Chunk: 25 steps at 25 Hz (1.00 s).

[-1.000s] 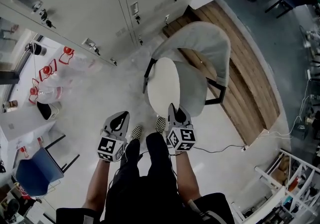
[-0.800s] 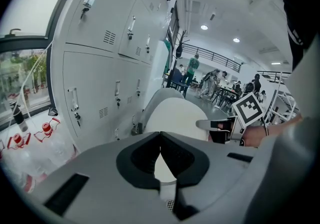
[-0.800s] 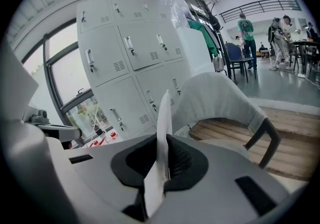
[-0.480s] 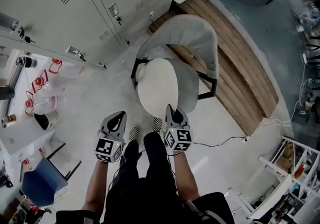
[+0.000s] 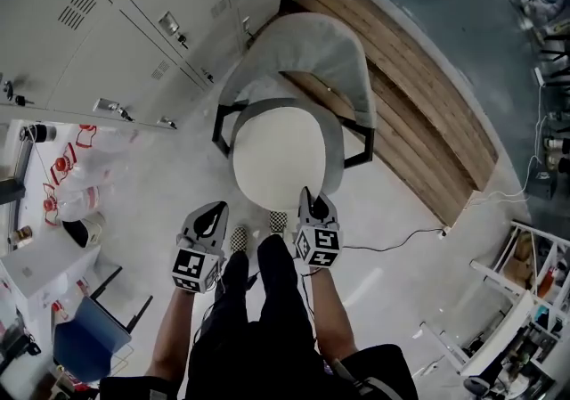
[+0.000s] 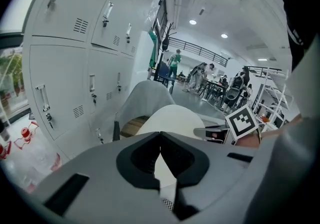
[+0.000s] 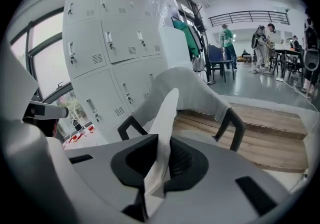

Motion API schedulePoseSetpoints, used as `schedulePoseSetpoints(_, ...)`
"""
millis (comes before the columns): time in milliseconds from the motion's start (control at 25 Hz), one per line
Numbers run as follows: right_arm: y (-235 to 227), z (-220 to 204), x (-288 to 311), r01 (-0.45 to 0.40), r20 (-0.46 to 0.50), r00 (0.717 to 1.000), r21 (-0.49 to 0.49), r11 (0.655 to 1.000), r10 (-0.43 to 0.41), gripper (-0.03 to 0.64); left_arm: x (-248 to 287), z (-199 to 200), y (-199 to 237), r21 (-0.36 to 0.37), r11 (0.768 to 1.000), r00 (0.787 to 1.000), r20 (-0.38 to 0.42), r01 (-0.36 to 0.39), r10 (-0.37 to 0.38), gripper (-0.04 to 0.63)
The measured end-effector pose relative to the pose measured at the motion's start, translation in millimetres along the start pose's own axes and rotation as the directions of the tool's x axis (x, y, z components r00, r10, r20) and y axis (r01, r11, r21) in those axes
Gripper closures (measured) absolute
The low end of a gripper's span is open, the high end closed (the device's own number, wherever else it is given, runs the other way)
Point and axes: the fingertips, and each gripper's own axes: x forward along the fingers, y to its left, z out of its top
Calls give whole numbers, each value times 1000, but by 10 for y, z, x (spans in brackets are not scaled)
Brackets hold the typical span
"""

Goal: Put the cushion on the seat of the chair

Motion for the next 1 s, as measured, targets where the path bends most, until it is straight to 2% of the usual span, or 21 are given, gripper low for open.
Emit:
schedulePoseSetpoints(520, -662, -394, 200, 87, -41, 995, 38, 995, -86, 561, 568, -94, -267, 28, 997, 996, -40, 76, -74, 577)
schedulePoseSetpoints(1000, -1212, -893, 510, 137, -87, 988, 73, 988, -130, 561, 1090, -498, -197, 16, 997, 993, -89, 73, -71, 577)
